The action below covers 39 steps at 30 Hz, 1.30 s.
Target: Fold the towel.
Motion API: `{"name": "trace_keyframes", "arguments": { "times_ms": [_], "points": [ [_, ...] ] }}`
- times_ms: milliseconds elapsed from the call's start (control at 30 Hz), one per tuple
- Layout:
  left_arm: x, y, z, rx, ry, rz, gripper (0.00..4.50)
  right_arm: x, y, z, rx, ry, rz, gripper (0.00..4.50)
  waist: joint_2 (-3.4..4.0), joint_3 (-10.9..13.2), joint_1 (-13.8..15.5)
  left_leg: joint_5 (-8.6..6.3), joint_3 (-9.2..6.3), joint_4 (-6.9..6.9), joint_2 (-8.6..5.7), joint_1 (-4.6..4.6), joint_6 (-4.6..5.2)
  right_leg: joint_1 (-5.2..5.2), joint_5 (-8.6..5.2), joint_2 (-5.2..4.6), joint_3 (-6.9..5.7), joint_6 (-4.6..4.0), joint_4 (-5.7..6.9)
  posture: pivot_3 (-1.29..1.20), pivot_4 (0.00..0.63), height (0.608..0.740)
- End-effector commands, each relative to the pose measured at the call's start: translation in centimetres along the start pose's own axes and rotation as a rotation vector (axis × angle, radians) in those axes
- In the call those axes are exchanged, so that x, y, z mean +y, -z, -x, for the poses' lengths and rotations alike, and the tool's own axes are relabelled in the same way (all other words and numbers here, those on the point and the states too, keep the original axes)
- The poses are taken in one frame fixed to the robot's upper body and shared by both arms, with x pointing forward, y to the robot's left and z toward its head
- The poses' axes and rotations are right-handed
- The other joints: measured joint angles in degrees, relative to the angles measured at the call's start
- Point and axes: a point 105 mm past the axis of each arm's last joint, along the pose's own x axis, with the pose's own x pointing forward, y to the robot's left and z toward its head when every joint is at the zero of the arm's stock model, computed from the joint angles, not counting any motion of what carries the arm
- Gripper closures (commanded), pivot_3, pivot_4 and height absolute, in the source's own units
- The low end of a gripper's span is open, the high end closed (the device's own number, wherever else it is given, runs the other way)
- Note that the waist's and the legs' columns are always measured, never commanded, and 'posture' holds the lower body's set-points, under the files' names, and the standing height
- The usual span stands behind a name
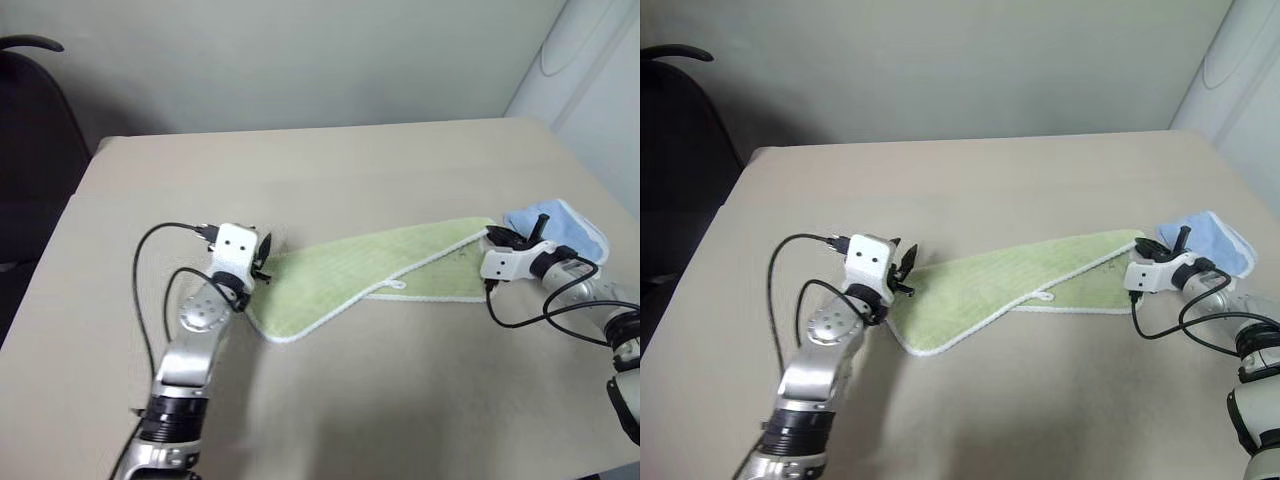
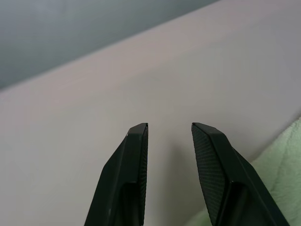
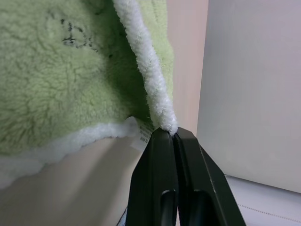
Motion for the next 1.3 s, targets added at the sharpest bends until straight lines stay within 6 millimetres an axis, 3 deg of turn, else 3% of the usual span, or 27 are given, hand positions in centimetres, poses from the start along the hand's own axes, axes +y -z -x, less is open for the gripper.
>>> {"name": "trace_keyframes", "arguments": {
  "times_ms": [33,233,333,533,767,1000,1133,1300],
  "points": [
    [-1.7,-2.1,2.5,-0.082,0.282,-0.07,2.05,-2.0,0.1,-0.1,0.004,0.078,-0.009,4.5,0.01,0.0,-0.1,0.0,0.0,-0.02,0.0,-0.02,0.0,-0.04,0.0,-0.01,0.0,0.0,0.02,0.0,0.15,0.74],
    [-3.5,0.3,6.5,0.057,0.644,-0.199,0.04,-1.7,-0.5,-0.5,-0.011,0.082,-0.026,4.5,0.04,0.0,0.0,0.0,-0.01,-0.05,0.03,-0.17,0.0,-0.18,0.01,-0.05,-0.01,-0.03,0.02,0.0,0.15,0.74],
    [-4.8,1.6,8.4,0.135,0.847,-0.239,0.04,-1.5,-0.9,-0.7,-0.023,0.086,-0.04,4.5,0.05,0.0,0.0,0.0,-0.01,-0.06,0.04,-0.25,0.0,-0.26,0.02,-0.06,-0.01,-0.03,0.02,0.0,0.15,0.74],
    [-6.6,2.7,10.1,0.206,1.072,-0.259,0.04,-1.0,-1.1,-0.5,-0.025,0.088,-0.056,4.5,0.06,0.0,0.0,0.01,-0.04,-0.05,0.05,-0.59,-0.01,-0.56,0.02,-0.09,-0.03,-0.03,0.05,0.0,0.15,0.74],
    [-6.6,3.9,7.6,0.227,1.032,-0.345,0.04,-0.5,-1.0,0.1,-0.011,0.095,-0.076,4.5,0.32,-0.2,0.2,0.05,-0.12,-0.05,0.05,-0.64,-0.01,-0.55,0.03,-0.17,-0.1,-0.05,0.05,0.0,0.15,0.74],
    [-6.5,3.9,6.9,0.215,1.016,-0.354,0.04,-0.2,-0.8,0.5,-0.002,0.09,-0.082,4.5,0.71,-0.4,0.3,0.1,-0.12,-0.05,-0.02,-0.6,0.08,-0.42,0.03,-0.41,-0.16,-0.02,0.02,0.0,0.15,0.74],
    [-6.3,4.0,6.6,0.215,1.0,-0.37,0.86,-0.3,-0.9,0.4,-0.004,0.087,-0.083,4.5,0.75,-0.4,0.3,0.11,-0.12,-0.05,-0.03,-0.6,0.1,-0.41,0.04,-0.42,-0.17,0.0,0.0,0.0,0.15,0.74],
    [-6.1,4.0,6.7,0.21,0.989,-0.353,2.54,-0.2,-1.2,0.1,-0.011,0.082,-0.083,4.5,0.76,-0.4,0.2,0.11,-0.12,-0.06,-0.03,-0.6,0.11,-0.43,0.04,-0.42,-0.17,0.0,0.0,0.0,0.15,0.74]
  ]
}}
